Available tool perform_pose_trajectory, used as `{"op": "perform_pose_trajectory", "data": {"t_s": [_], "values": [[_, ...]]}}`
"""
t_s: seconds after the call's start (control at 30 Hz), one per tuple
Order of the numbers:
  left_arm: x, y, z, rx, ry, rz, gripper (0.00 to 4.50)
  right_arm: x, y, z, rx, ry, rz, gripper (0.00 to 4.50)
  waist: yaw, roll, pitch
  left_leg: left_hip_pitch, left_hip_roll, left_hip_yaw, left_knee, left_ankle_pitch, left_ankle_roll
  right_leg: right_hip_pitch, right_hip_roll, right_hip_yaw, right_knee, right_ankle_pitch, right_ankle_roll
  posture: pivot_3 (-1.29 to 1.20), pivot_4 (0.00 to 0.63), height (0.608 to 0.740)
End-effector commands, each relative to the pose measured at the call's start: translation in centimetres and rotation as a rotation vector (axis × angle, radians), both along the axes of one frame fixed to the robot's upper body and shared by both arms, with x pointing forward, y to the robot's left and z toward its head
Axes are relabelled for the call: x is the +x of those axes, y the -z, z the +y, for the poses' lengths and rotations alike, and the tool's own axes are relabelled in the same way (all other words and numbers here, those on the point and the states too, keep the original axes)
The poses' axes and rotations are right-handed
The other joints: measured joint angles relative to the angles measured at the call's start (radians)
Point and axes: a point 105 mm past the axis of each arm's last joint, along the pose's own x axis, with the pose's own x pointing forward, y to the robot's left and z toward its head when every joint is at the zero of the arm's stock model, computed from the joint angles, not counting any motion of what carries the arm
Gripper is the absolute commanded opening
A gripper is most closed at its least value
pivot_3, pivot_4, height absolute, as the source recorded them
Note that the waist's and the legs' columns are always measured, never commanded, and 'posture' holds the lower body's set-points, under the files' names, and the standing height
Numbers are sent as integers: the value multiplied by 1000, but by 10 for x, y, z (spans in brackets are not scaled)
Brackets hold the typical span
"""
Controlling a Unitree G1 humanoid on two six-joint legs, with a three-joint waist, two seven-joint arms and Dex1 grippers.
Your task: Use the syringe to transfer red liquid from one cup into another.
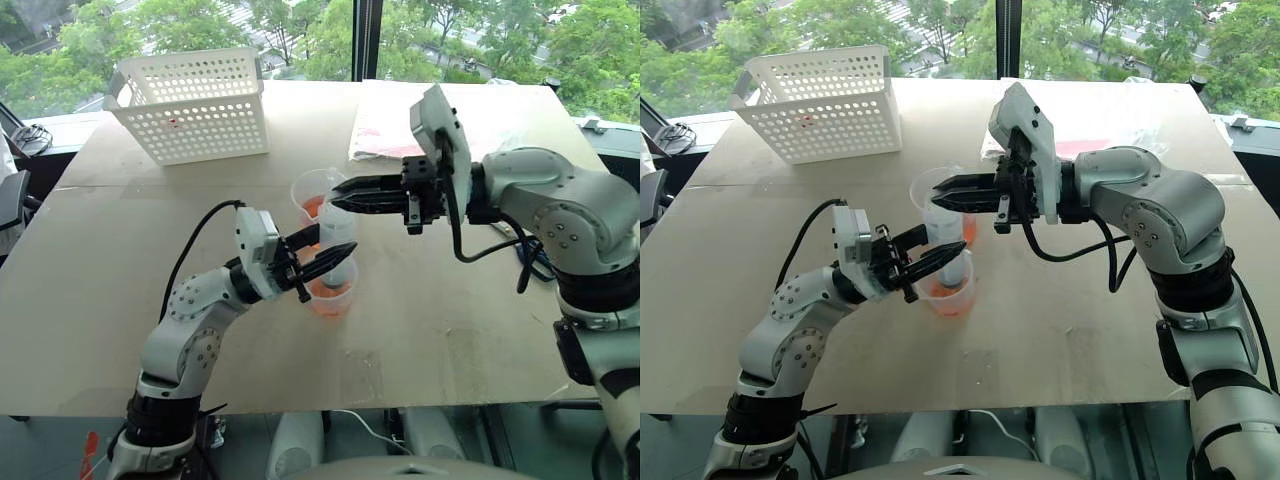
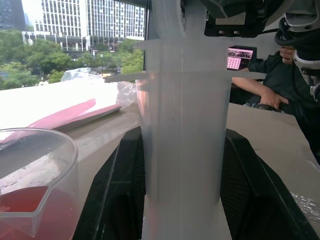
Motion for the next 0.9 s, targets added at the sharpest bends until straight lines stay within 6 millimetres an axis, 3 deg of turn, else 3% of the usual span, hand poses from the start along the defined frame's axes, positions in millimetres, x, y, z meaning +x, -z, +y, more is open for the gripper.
{"op": "perform_pose_trajectory", "data": {"t_s": [0.03,0.17,0.33,0.43,0.53,0.6,0.73,0.9], "values": [[-13,-45,-8,-75,44,-166,1384,-23,28,16,-87,-159,77,9,0,0,0,0,0,0,0,0,0,0,0,0,0,0,0,0,150,740],[-14,-48,-9,-78,45,-164,1384,-25,22,15,-67,-175,61,9,0,0,0,0,0,0,0,0,0,0,0,0,0,0,0,0,150,740],[-15,-53,-8,-84,36,-157,1384,-17,-2,11,51,-157,64,9,0,0,0,0,0,0,0,0,0,0,0,0,0,0,0,0,150,740],[-15,-60,-5,-99,19,-145,1384,-14,-10,6,88,-152,44,1196,-1,0,0,0,0,-1,0,0,0,0,0,0,0,0,0,0,150,740],[-14,-74,-5,-131,-5,-129,1384,-20,-18,-2,134,-174,7,2775,2,1,0,0,0,-1,0,0,0,0,0,-1,0,0,0,0,150,740],[-12,-81,-3,-148,-22,-104,1384,-23,-28,-8,183,-182,-24,3197,3,0,0,-1,0,-2,0,0,0,0,0,-1,0,0,0,0,150,740],[-4,-101,7,-216,-96,-15,1384,-35,-46,-32,261,-232,-34,3197,2,0,1,-1,0,-4,0,0,0,0,0,-1,0,0,0,0,150,740],[3,-123,26,-254,-183,92,1384,-39,-46,-42,255,-209,-52,3197,-5,1,1,1,0,-8,0,0,0,1,0,-1,0,0,0,0,150,740]]}}
